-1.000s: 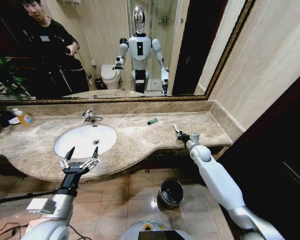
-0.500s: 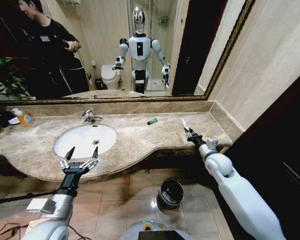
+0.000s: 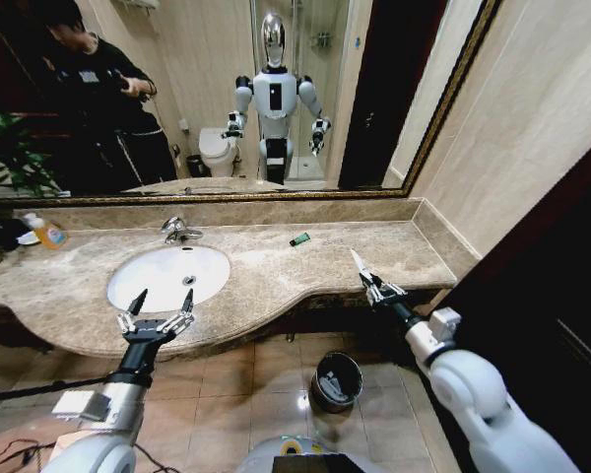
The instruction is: Pick up the trash from the sink and place it in the trash bin.
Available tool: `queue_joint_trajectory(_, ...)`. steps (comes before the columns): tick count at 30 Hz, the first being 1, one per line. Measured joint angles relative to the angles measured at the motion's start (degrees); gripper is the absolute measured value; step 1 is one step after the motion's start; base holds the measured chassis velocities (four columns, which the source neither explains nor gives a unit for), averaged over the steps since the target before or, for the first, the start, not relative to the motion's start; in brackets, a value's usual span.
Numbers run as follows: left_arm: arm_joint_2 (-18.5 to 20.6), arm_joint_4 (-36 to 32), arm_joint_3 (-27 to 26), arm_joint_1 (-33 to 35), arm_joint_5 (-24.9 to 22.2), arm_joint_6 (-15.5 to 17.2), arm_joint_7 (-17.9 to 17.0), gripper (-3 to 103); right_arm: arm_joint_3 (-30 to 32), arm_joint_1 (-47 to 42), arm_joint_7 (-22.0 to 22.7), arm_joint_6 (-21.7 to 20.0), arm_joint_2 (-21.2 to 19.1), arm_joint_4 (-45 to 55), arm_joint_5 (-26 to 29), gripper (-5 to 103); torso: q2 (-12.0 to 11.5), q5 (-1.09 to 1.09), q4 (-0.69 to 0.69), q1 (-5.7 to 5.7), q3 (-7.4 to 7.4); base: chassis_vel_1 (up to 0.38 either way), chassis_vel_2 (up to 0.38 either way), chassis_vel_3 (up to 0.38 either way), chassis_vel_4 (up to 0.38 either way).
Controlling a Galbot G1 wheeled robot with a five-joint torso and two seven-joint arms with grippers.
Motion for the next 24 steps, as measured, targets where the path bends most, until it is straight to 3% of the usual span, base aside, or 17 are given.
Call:
queue_joint_trajectory(11, 0.0, 0.0, 0.0, 0.0, 0.0, 0.0, 0.0, 100, -0.16, -8.81, -4.47, 6.6, 6.65, -1.6, -8.53, 18, 0.0, 0.01, 0.0, 0.0, 0.0, 0.0, 0.0, 0.0, 0.0)
queue_joint_trajectory(16, 0.0, 0.0, 0.0, 0.0, 0.0, 0.0, 0.0, 100, 0.65, -10.95, -6.86, 10.02, 8.0, -5.57, -8.98, 18, 0.0, 0.01, -0.01, 0.0, 0.01, 0.0, 0.0, 0.0, 0.0)
queue_joint_trajectory(24, 0.0, 0.0, 0.0, 0.0, 0.0, 0.0, 0.0, 100, 5.12, -13.89, -17.07, 19.4, 6.29, -14.97, -5.03, 18, 0.0, 0.0, -0.01, 0.01, 0.01, 0.0, 0.0, 0.0, 0.0)
